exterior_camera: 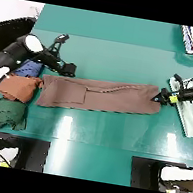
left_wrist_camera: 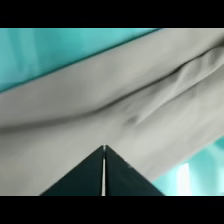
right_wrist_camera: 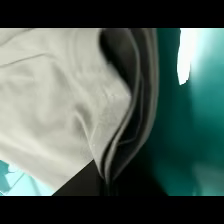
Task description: Fold the shirts.
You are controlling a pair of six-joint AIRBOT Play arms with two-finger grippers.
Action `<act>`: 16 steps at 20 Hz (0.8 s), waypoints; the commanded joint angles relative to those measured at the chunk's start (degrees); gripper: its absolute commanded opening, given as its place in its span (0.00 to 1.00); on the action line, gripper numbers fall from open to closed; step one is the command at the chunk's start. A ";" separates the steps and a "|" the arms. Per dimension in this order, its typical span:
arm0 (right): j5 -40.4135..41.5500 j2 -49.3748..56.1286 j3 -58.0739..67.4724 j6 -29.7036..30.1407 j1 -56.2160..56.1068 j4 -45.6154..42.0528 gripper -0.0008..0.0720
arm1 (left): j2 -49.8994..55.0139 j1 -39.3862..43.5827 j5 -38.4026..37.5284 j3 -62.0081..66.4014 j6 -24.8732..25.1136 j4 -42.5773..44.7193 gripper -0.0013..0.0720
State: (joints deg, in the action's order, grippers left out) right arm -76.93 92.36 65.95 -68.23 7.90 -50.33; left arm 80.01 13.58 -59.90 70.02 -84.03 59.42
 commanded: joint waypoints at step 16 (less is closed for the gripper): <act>-3.06 -13.11 30.86 -12.61 -27.12 1.36 0.03 | 23.21 17.35 5.09 15.04 -1.44 -5.27 0.05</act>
State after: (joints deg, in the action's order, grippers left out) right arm -80.73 79.42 93.78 -79.00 -15.14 -48.97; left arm 102.43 30.44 -54.33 84.55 -85.45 53.56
